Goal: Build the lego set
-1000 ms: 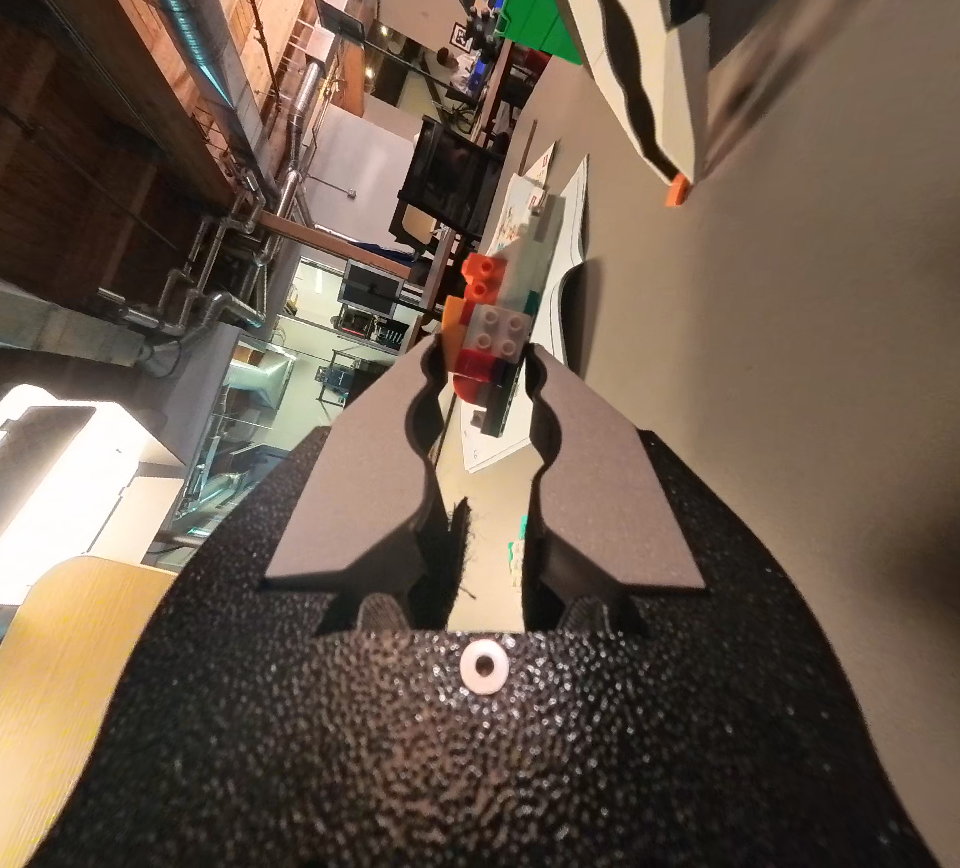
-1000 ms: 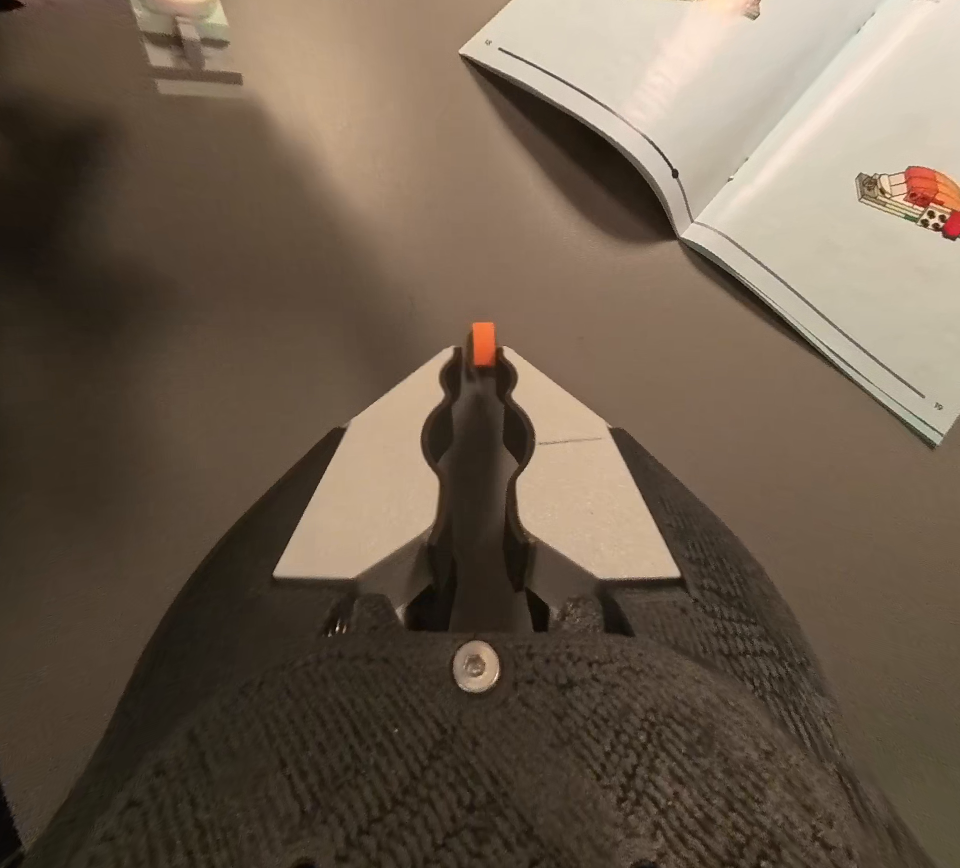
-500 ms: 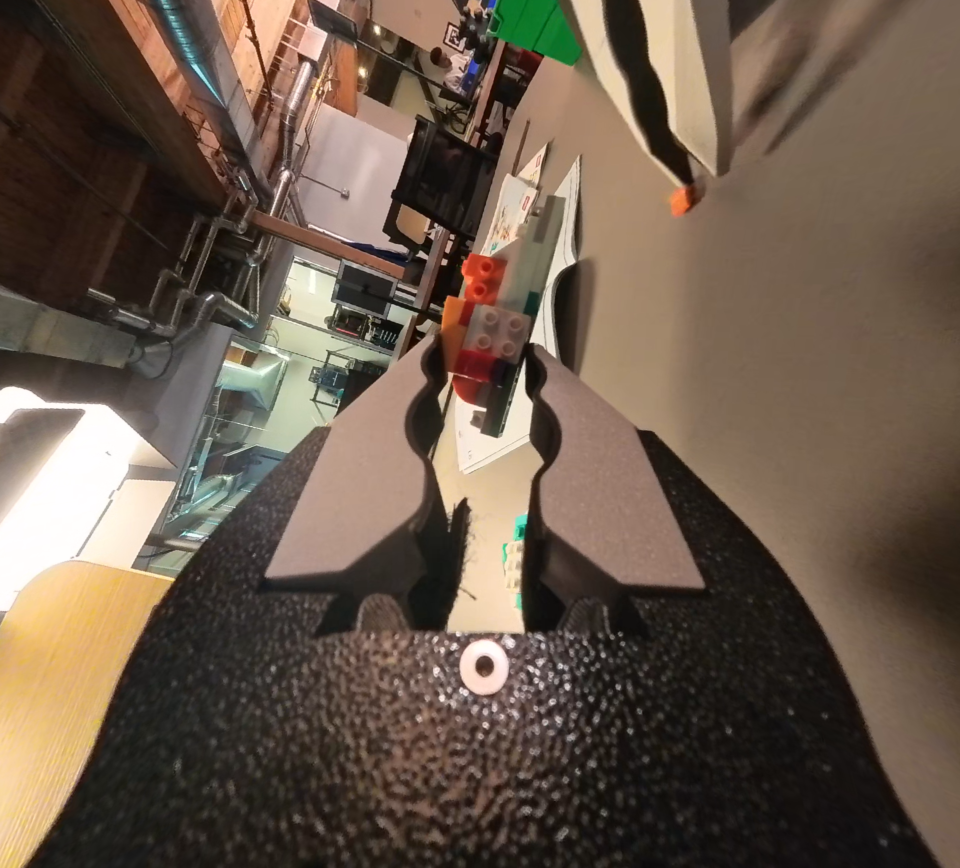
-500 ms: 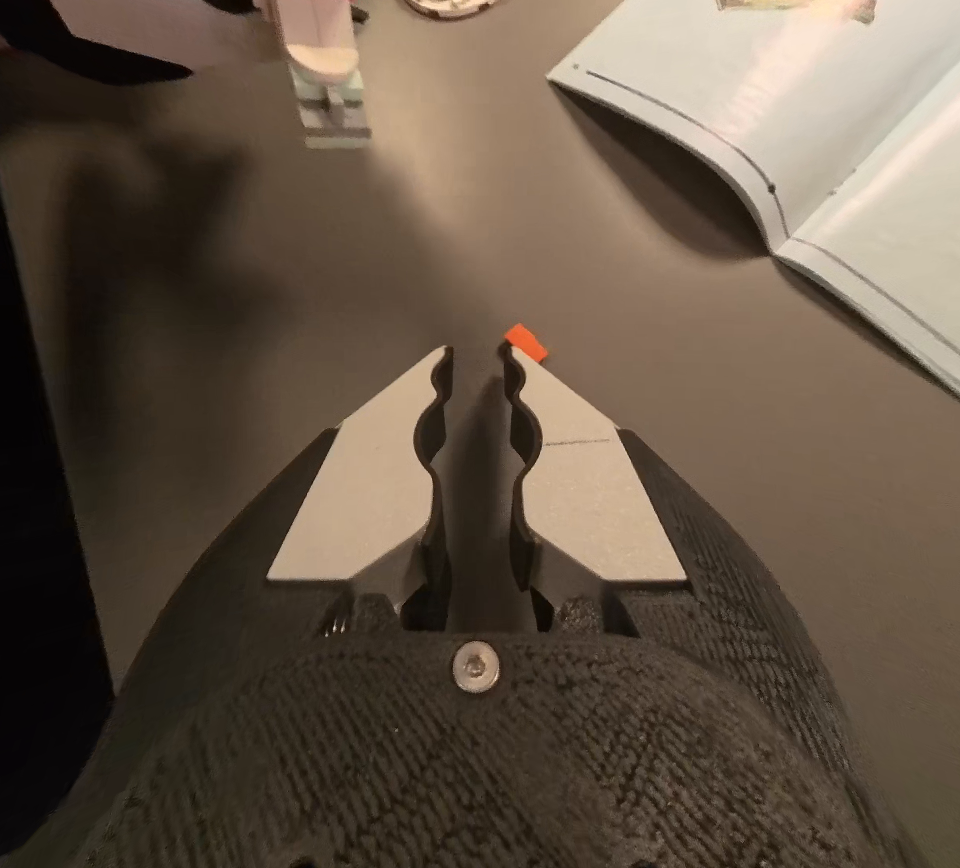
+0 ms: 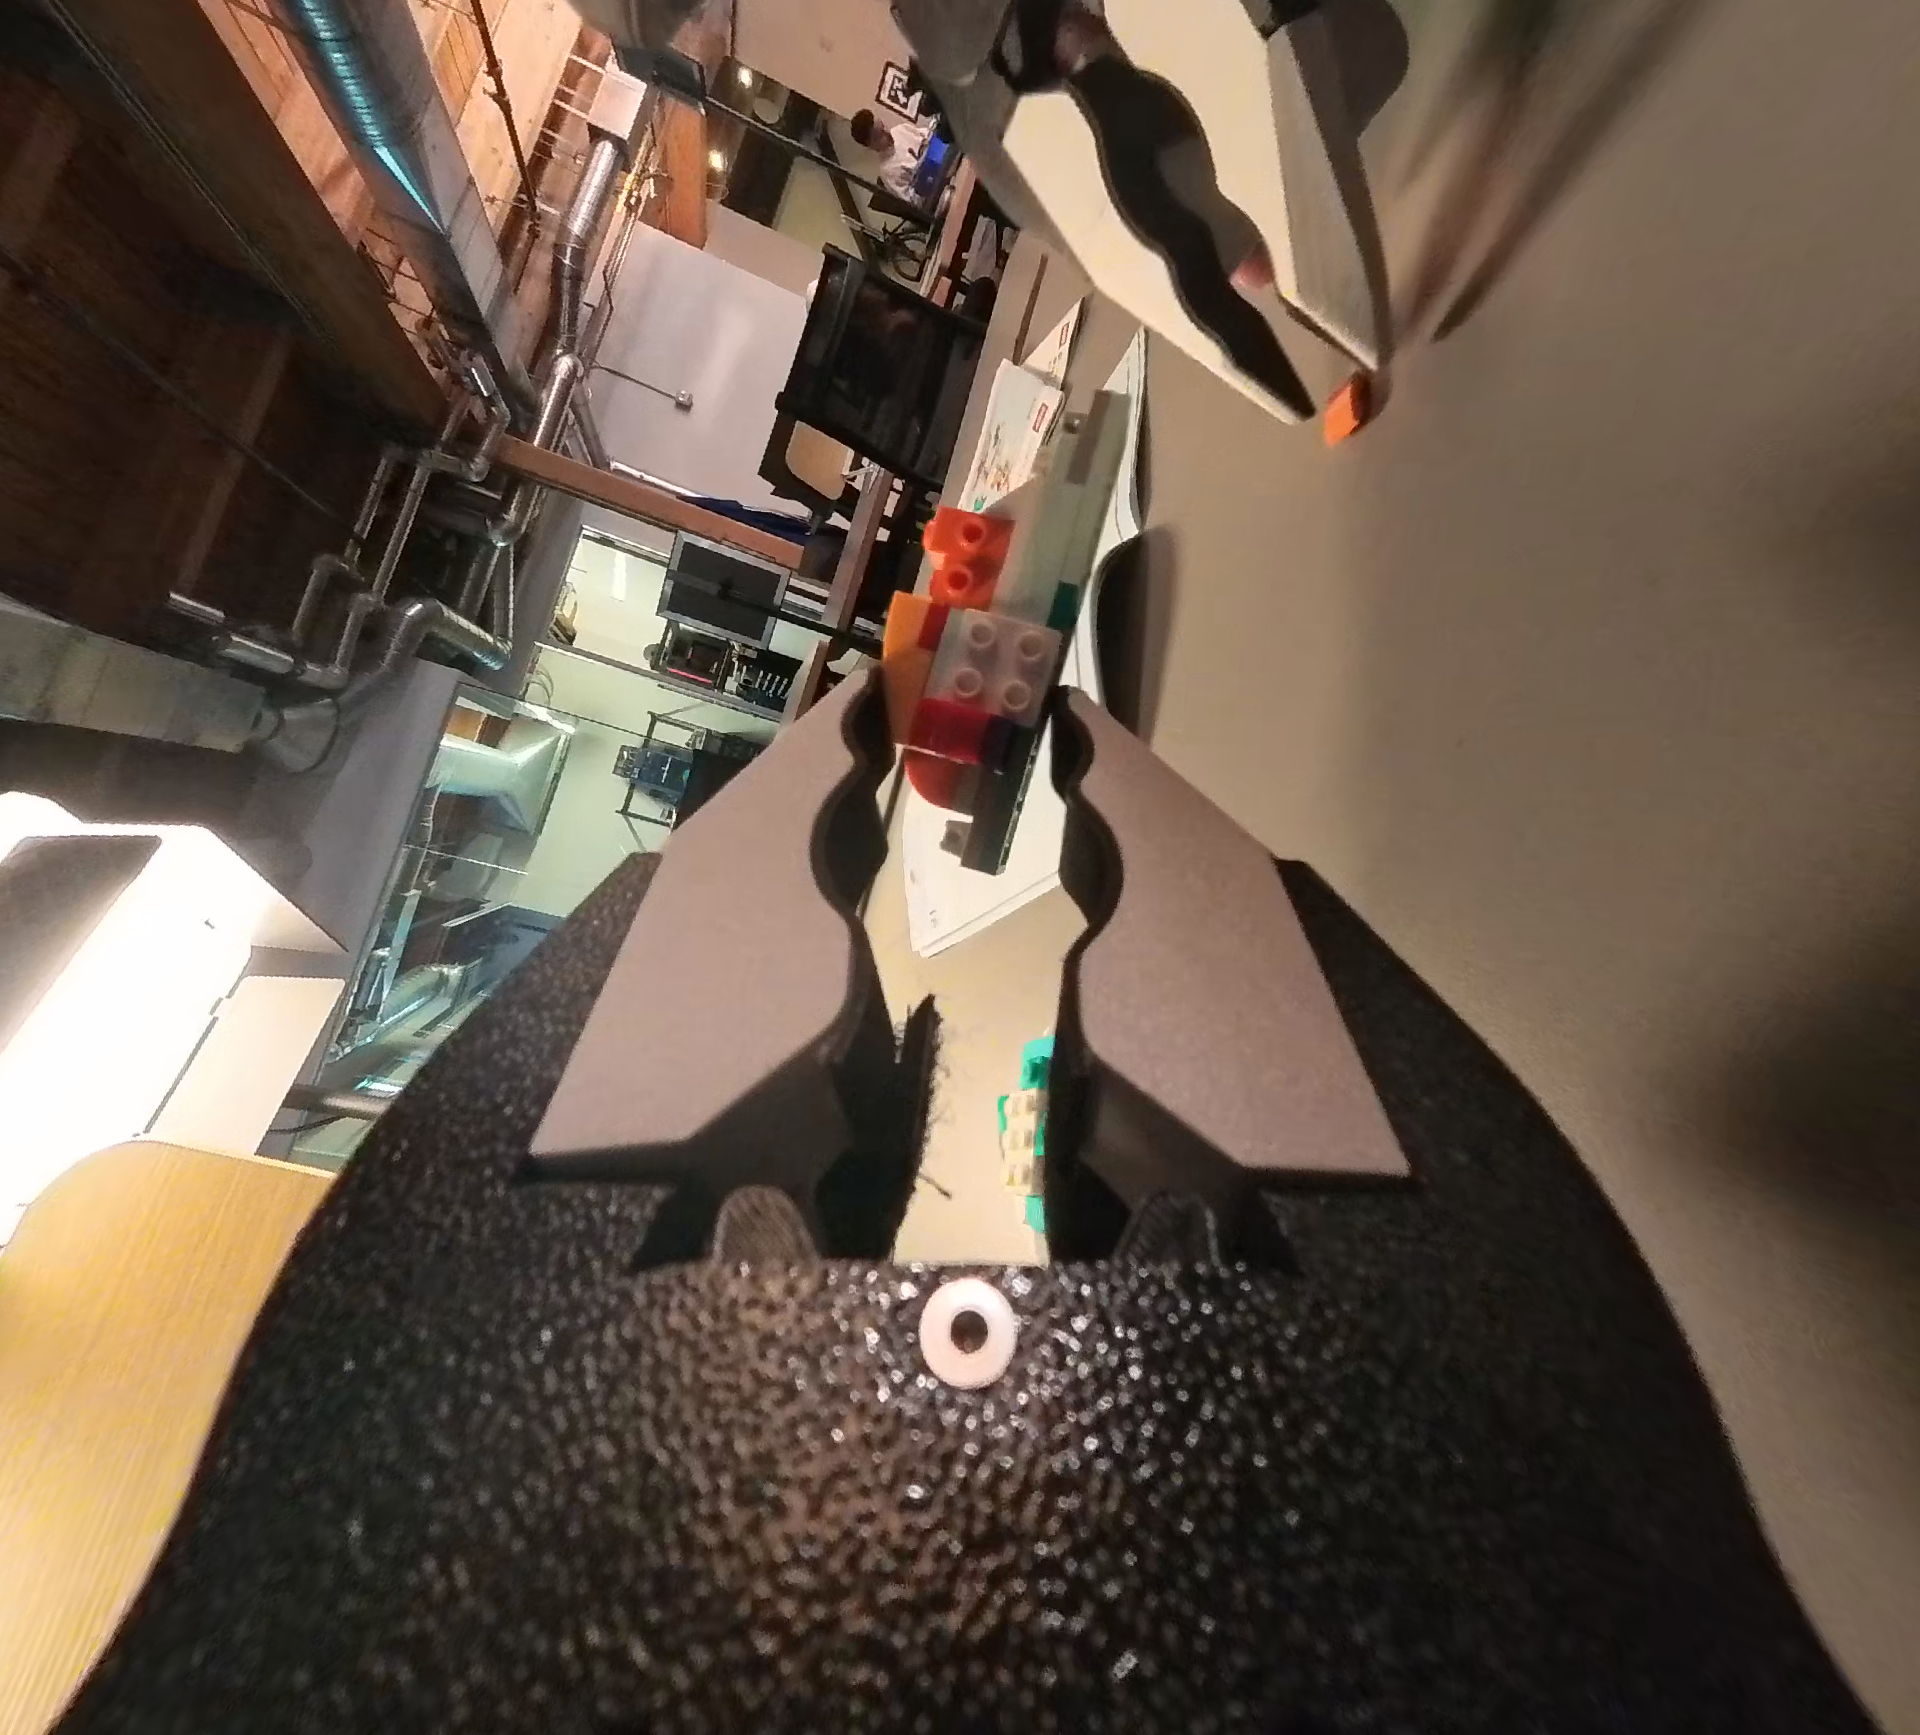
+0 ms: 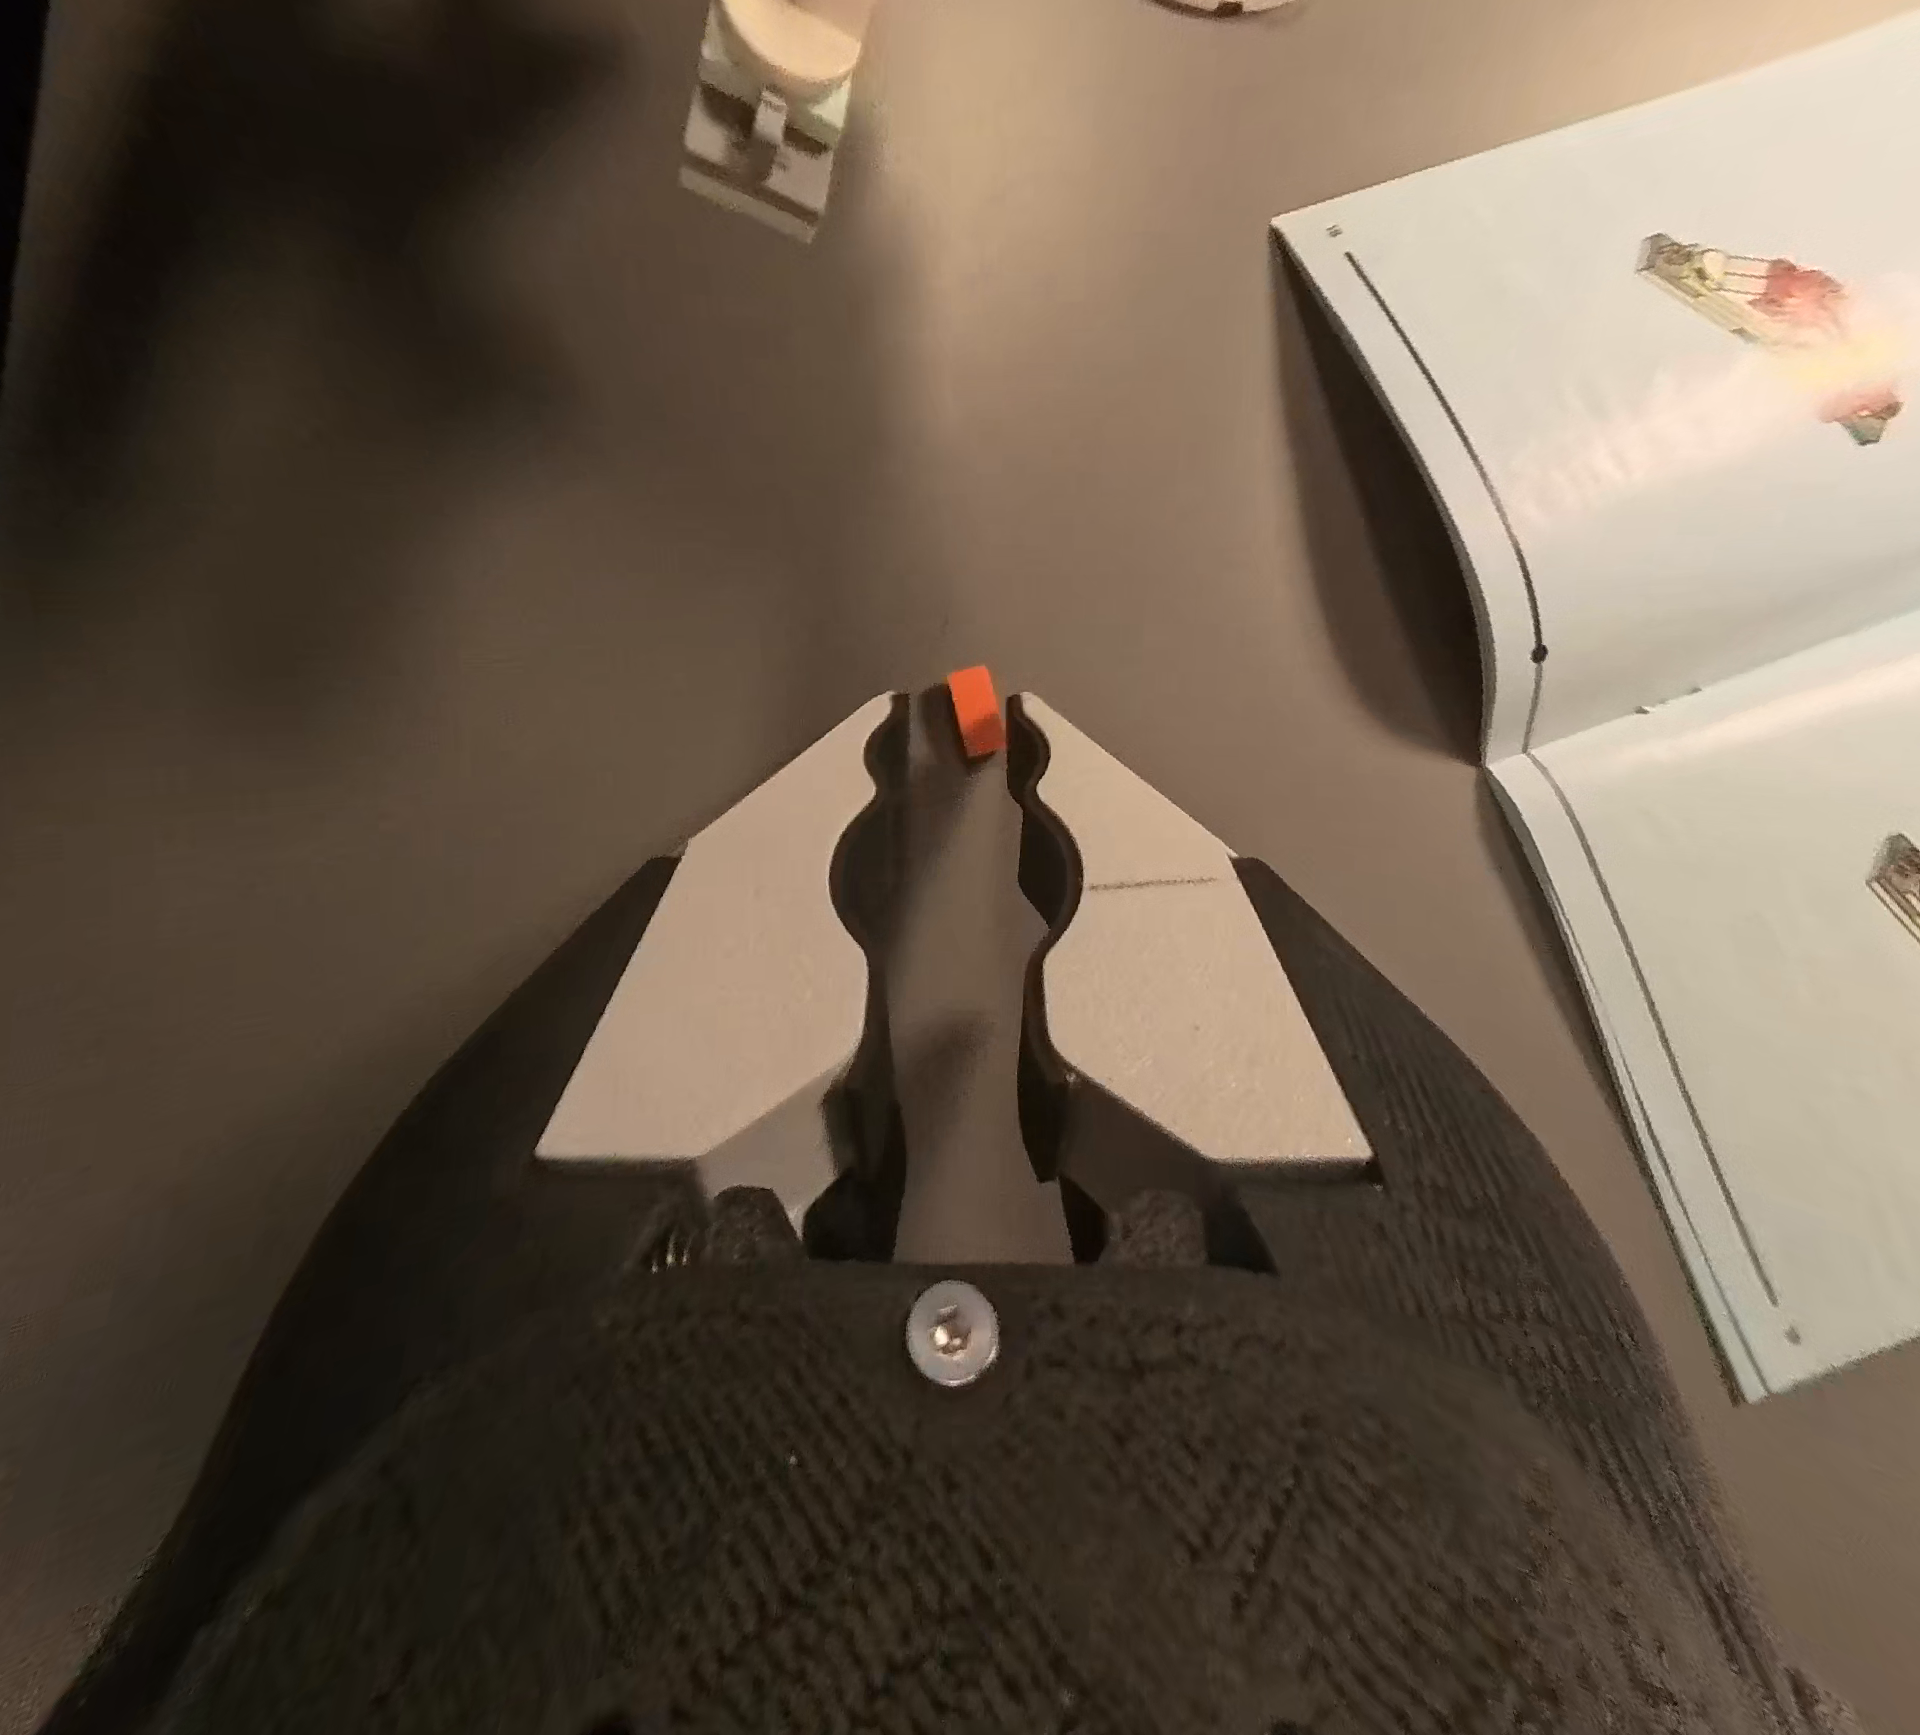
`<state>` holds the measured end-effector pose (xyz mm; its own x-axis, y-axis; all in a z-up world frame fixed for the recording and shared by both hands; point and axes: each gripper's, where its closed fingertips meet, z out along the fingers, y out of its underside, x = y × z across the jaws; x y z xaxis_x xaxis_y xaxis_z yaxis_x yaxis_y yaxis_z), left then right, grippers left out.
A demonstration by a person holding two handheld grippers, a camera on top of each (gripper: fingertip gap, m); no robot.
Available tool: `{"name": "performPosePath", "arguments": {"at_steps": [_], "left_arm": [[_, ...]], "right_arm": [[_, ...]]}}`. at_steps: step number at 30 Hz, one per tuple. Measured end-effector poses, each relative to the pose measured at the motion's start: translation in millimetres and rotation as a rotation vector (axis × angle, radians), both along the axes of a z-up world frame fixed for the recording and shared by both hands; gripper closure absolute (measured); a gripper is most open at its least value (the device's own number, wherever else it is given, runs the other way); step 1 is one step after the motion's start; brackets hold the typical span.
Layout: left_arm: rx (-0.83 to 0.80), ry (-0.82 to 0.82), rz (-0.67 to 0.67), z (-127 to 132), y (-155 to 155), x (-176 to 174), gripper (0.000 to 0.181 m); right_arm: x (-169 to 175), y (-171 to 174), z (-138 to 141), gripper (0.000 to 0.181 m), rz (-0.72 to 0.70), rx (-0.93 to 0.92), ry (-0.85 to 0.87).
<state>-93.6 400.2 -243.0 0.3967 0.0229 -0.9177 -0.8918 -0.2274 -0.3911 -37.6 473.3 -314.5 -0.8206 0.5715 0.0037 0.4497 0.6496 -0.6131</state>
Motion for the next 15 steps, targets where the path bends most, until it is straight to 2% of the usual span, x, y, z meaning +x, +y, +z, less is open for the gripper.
{"name": "performPosePath", "arguments": {"at_steps": [8,12,15], "left_arm": [[-0.006,0.002,-0.005,-2,1,2,0.154],[0.008,0.060,0.018,0,1,-2,0.154],[0.004,0.146,0.024,-1,2,1,0.154]], "right_arm": [[-11,3,-1,0.175,-0.025,-0.008,-0.035],[-34,-20,45,0.175,-0.164,-0.194,-0.042],[-41,-41,75,0.175,-0.207,-0.293,-0.096]]}}
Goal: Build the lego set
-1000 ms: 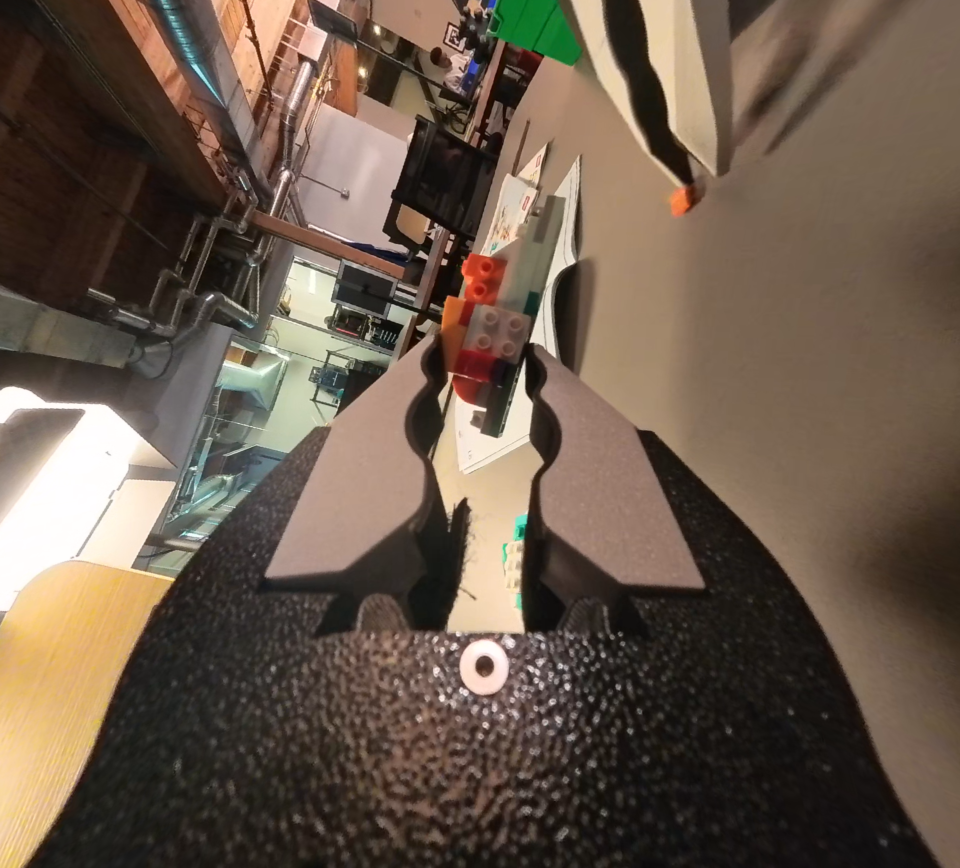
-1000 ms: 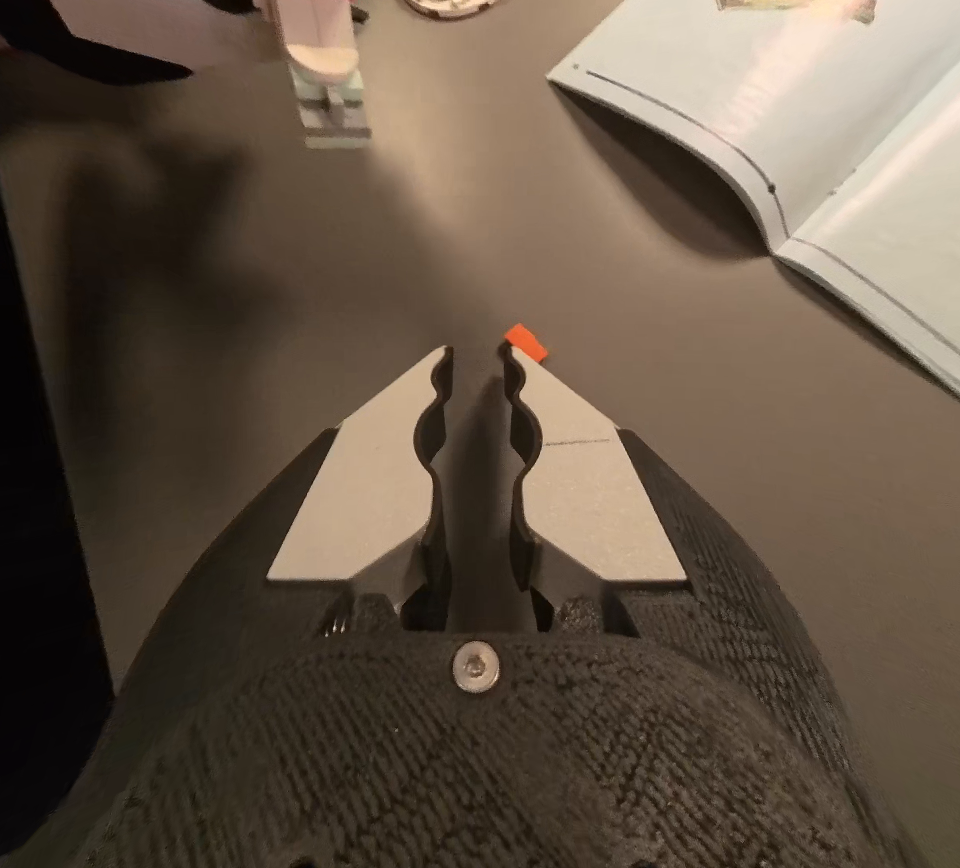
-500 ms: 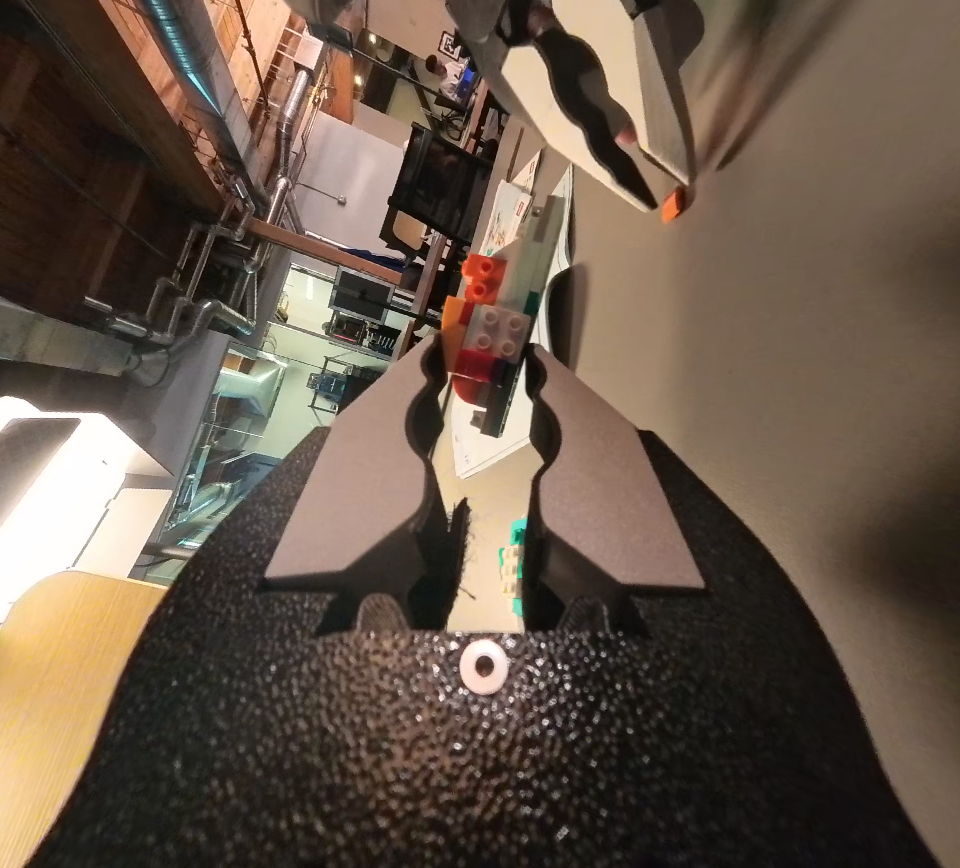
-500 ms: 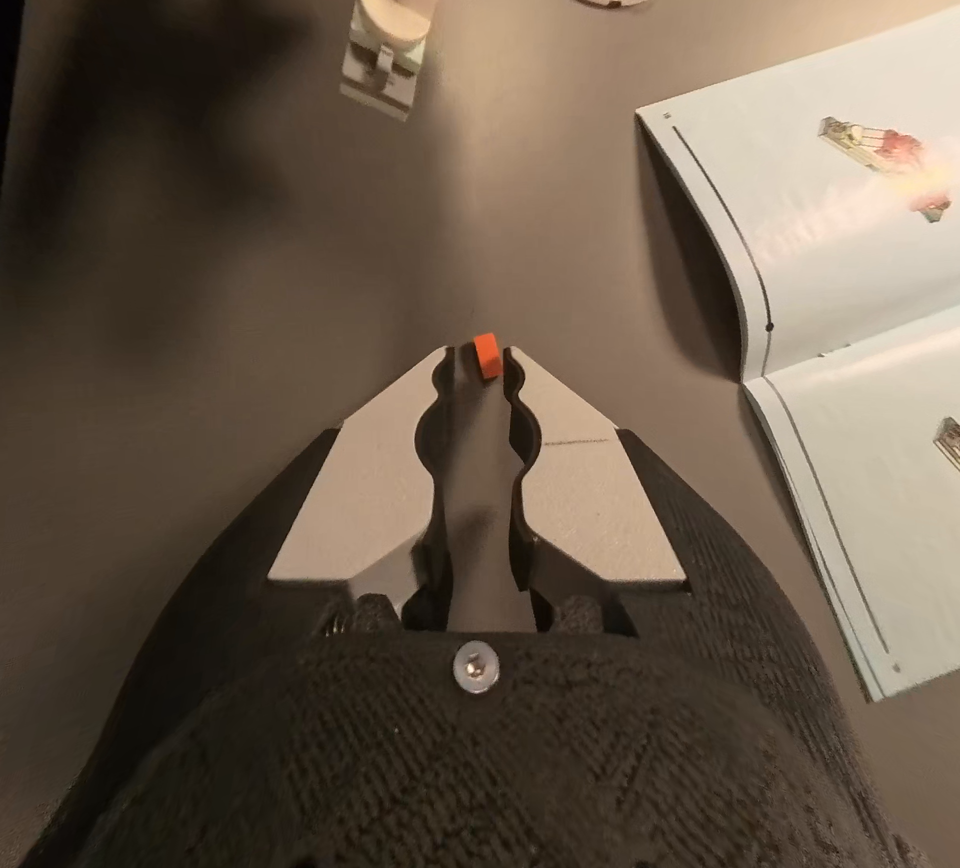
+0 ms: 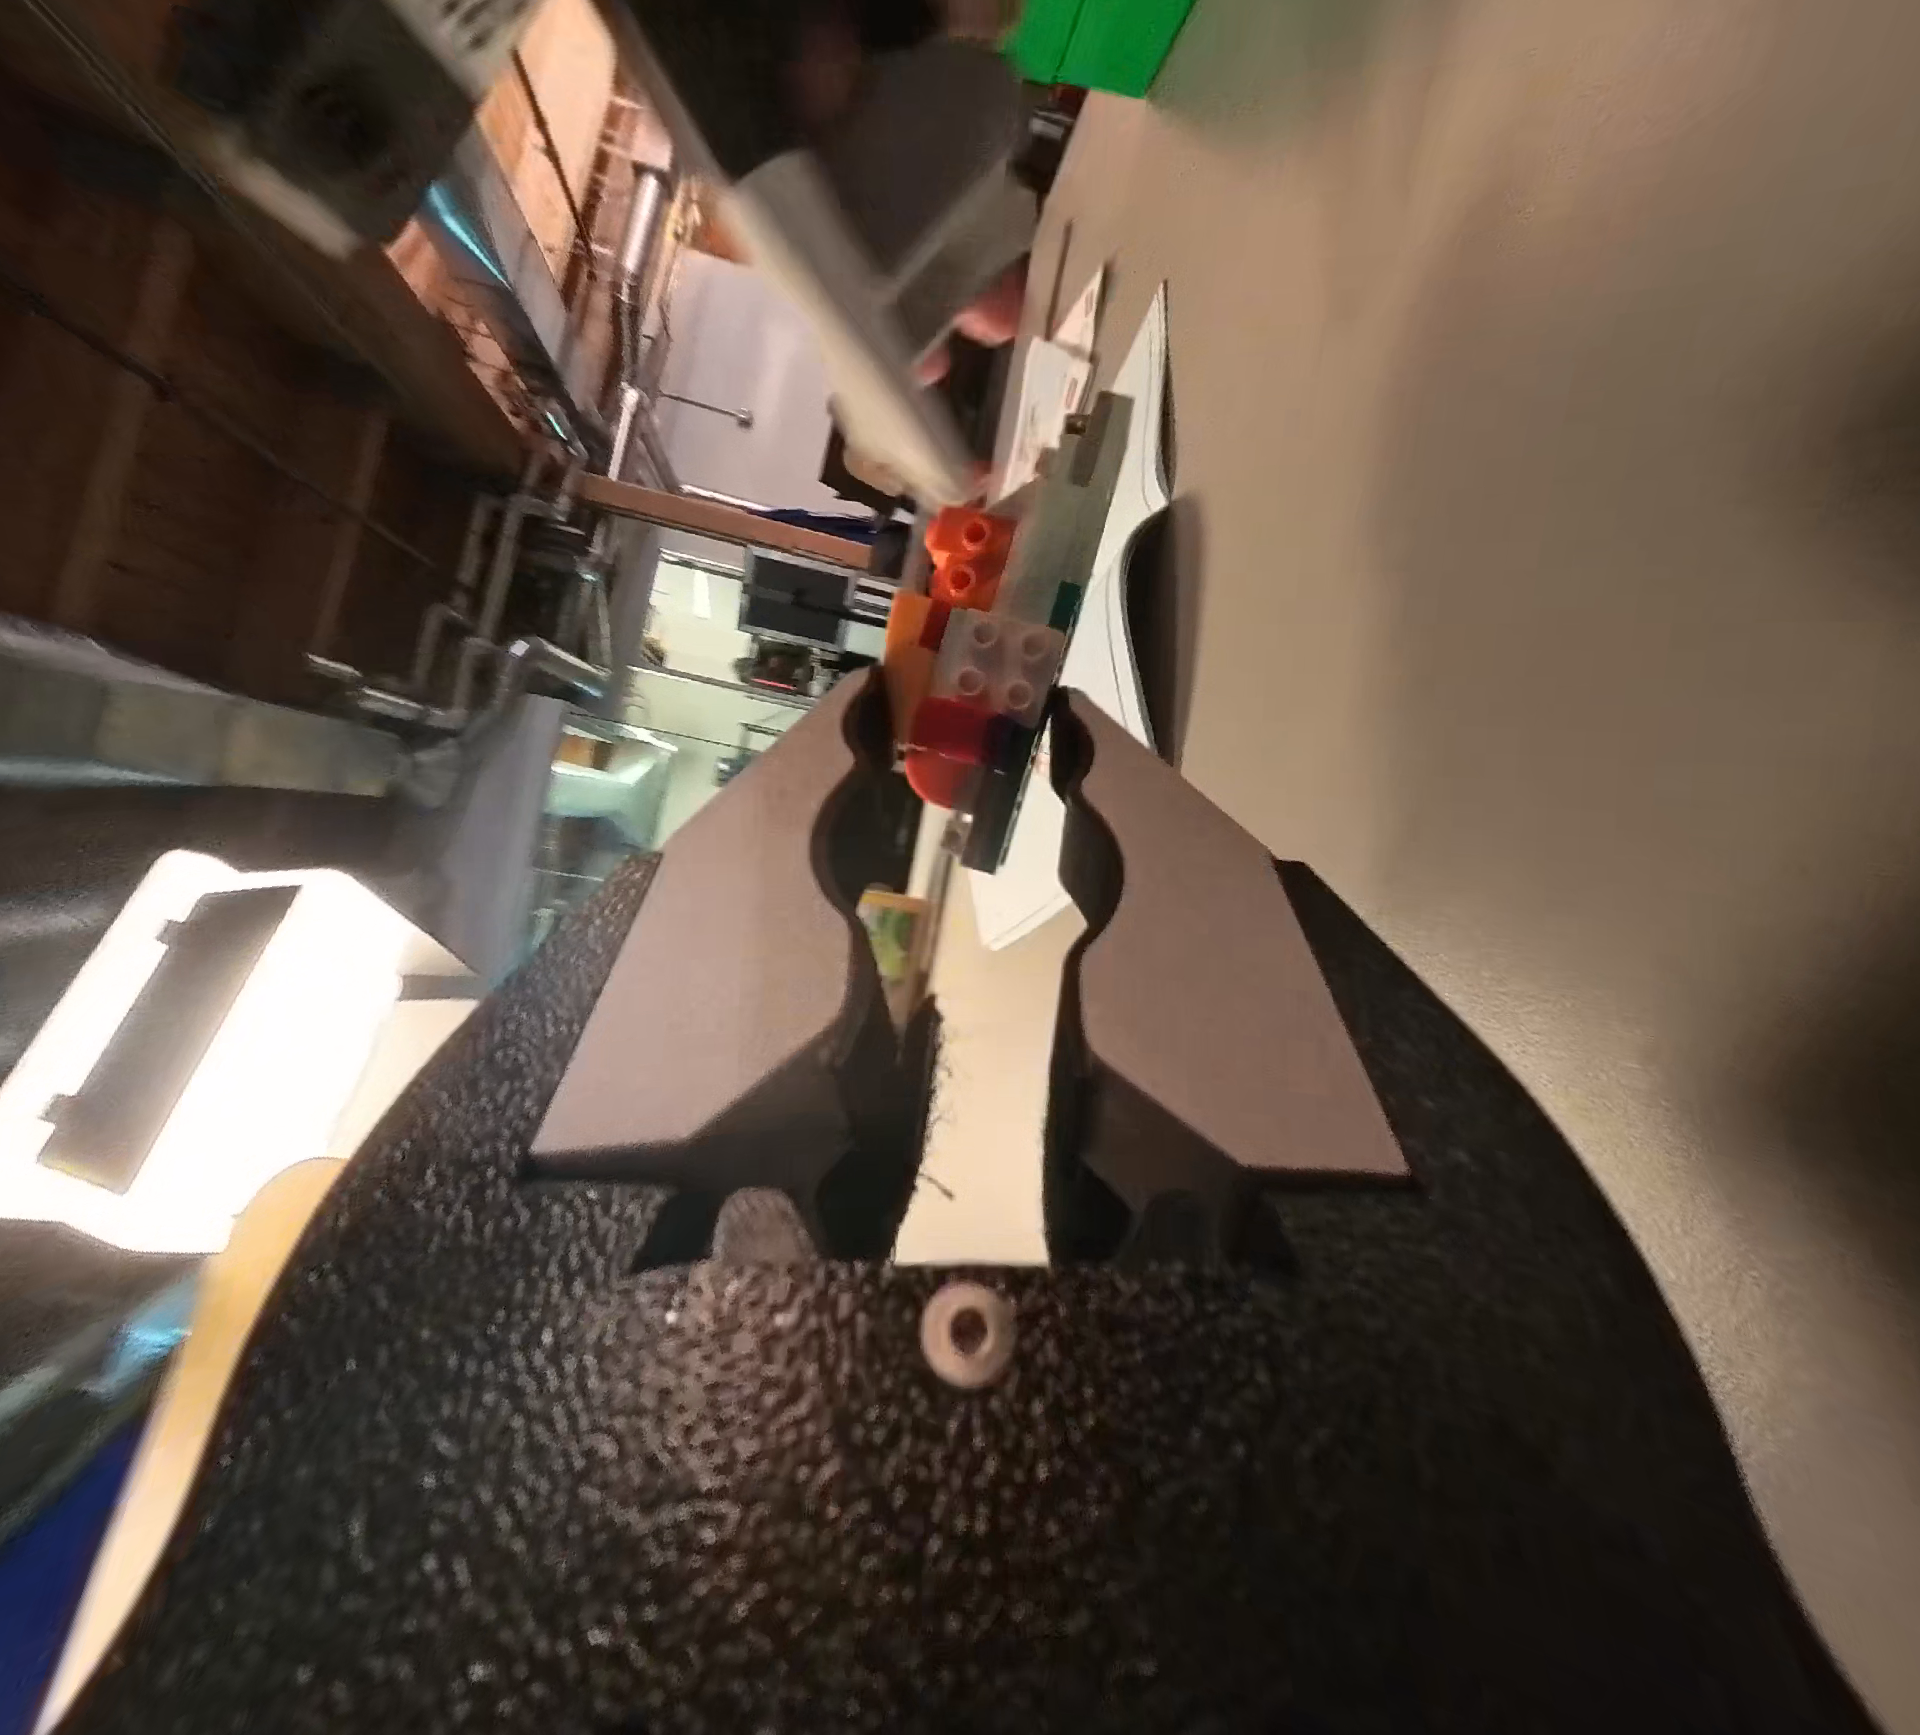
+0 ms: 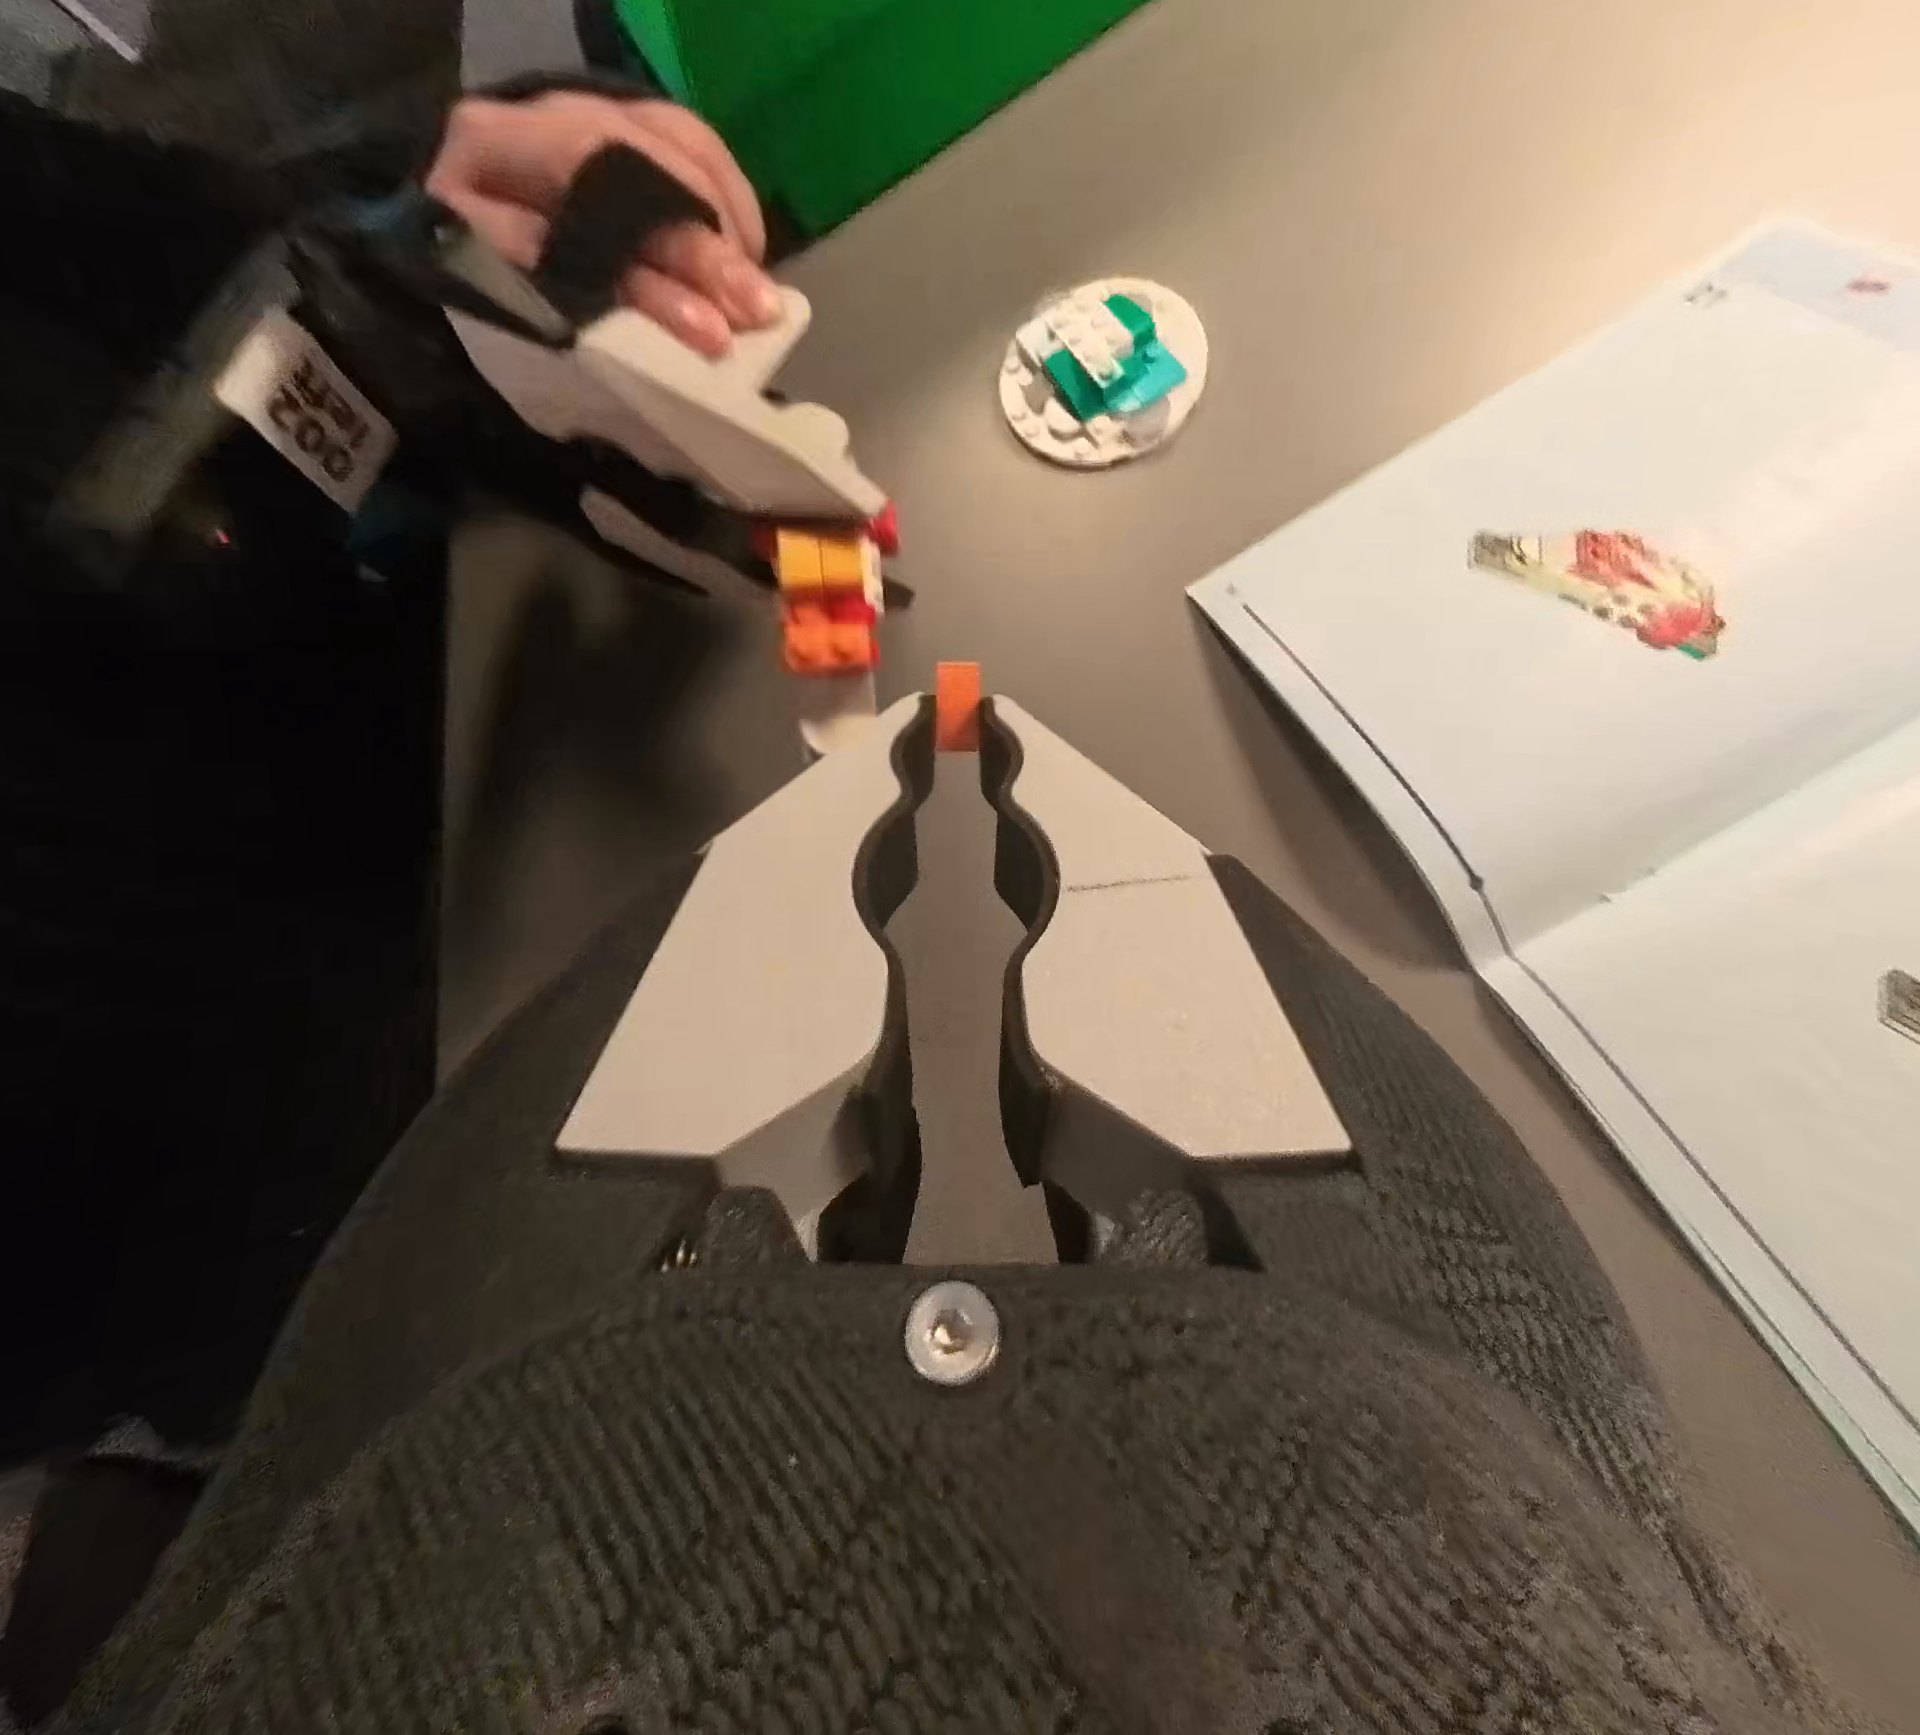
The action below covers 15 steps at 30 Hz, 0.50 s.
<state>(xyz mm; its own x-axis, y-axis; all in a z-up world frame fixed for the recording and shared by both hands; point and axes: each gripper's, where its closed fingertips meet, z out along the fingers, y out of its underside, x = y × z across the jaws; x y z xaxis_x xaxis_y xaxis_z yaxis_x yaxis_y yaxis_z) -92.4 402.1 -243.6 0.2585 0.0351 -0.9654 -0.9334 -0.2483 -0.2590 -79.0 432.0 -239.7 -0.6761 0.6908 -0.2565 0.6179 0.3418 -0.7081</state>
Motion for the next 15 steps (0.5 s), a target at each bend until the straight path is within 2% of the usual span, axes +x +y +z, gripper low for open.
{"name": "performPosePath", "arguments": {"at_steps": [6,10,15], "left_arm": [[0.003,0.096,-0.004,0,2,8,0.154],[0.016,0.156,0.003,1,4,13,0.154],[0.029,0.139,-0.002,3,4,14,0.154]], "right_arm": [[10,-23,7,0.175,0.080,0.113,-0.075],[15,-25,9,0.175,0.117,0.190,-0.101],[20,-21,7,0.175,0.137,0.271,-0.126]]}}
